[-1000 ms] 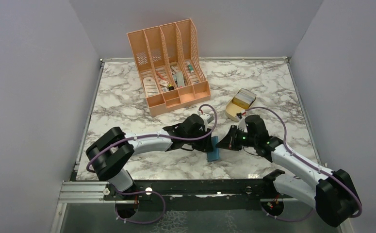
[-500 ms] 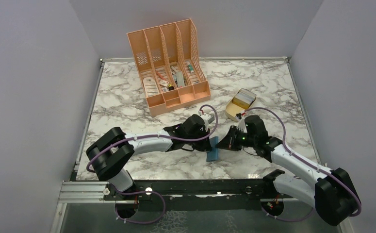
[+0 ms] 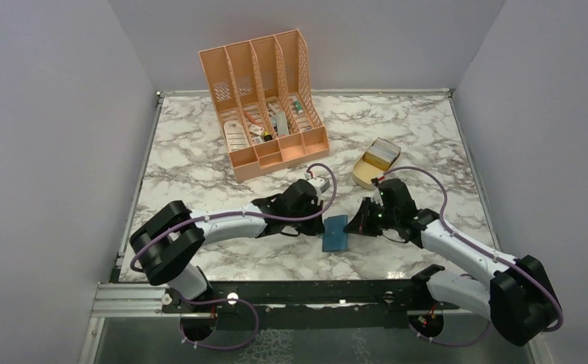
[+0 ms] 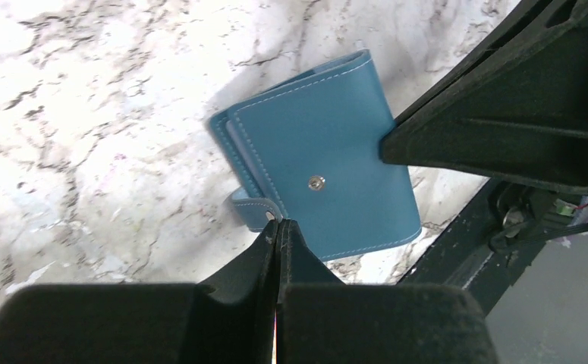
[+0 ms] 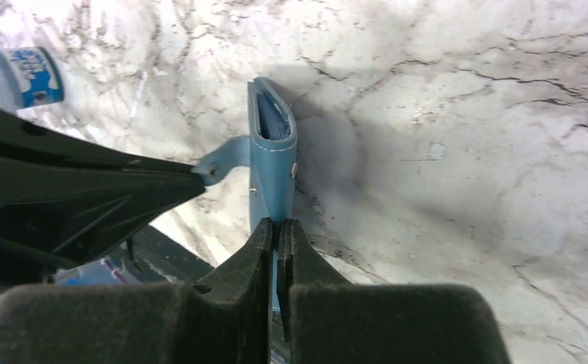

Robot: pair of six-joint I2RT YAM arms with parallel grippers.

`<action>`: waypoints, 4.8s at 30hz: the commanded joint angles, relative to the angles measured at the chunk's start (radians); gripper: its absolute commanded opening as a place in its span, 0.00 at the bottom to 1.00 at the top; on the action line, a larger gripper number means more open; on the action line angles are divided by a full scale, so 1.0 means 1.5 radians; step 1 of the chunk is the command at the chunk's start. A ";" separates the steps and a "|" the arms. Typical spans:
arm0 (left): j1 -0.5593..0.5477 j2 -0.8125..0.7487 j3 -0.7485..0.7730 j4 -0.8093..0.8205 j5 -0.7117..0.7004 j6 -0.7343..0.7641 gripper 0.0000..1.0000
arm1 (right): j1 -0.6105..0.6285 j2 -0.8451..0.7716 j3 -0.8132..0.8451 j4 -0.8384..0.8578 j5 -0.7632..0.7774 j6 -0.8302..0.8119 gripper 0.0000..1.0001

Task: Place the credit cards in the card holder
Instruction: Open the card holder at the center of the board.

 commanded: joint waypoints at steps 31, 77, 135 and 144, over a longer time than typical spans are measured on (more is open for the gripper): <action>0.001 -0.172 -0.056 0.074 0.015 -0.089 0.00 | 0.072 0.029 0.079 -0.055 0.037 -0.003 0.59; 0.006 -0.274 -0.147 -0.079 -0.142 -0.066 0.00 | 0.082 -0.013 0.044 -0.070 0.120 0.008 0.03; 0.036 -0.191 -0.183 0.130 -0.003 -0.139 0.00 | 0.083 -0.077 0.136 -0.118 0.047 0.030 0.37; 0.035 -0.205 -0.197 0.120 -0.030 -0.135 0.00 | 0.091 0.007 0.095 -0.001 0.018 0.028 0.33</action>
